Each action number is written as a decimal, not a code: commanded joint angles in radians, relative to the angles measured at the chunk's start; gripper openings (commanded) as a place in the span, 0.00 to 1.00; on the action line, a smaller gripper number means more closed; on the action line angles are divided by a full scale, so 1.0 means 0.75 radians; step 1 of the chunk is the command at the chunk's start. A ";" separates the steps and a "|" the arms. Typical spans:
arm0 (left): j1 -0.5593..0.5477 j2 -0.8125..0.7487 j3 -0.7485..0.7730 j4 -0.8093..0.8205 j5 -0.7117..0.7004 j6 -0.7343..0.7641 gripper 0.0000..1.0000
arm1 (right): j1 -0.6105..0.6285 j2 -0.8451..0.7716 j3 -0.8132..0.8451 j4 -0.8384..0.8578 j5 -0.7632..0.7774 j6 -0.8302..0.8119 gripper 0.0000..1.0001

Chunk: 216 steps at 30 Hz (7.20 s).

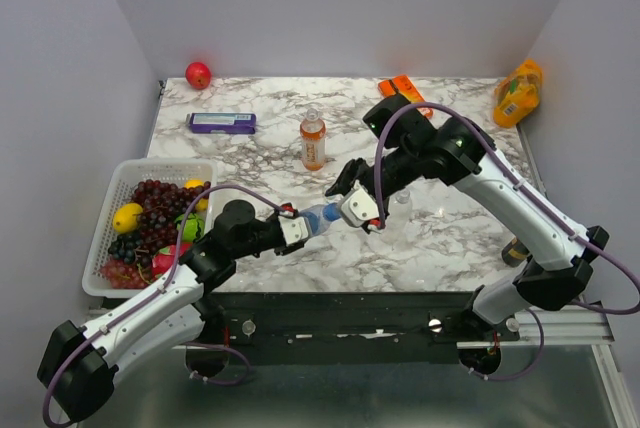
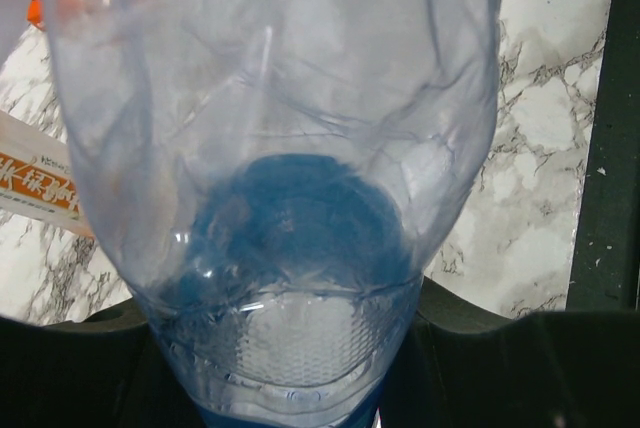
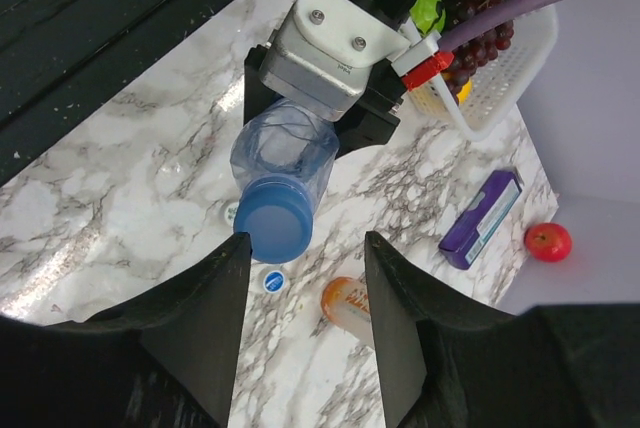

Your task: Screw on the bottle caps

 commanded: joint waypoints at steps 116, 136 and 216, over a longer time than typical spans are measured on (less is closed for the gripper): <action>-0.010 0.302 0.336 -0.189 0.024 0.063 0.00 | -0.237 -0.149 -0.316 0.067 -0.220 -0.083 0.47; -0.008 0.365 0.369 -0.144 0.052 0.011 0.00 | -0.235 -0.198 -0.390 0.186 -0.280 -0.045 0.38; -0.082 0.298 0.450 0.083 -0.397 -0.508 0.59 | -0.442 -0.006 -0.376 1.405 -0.411 2.132 0.10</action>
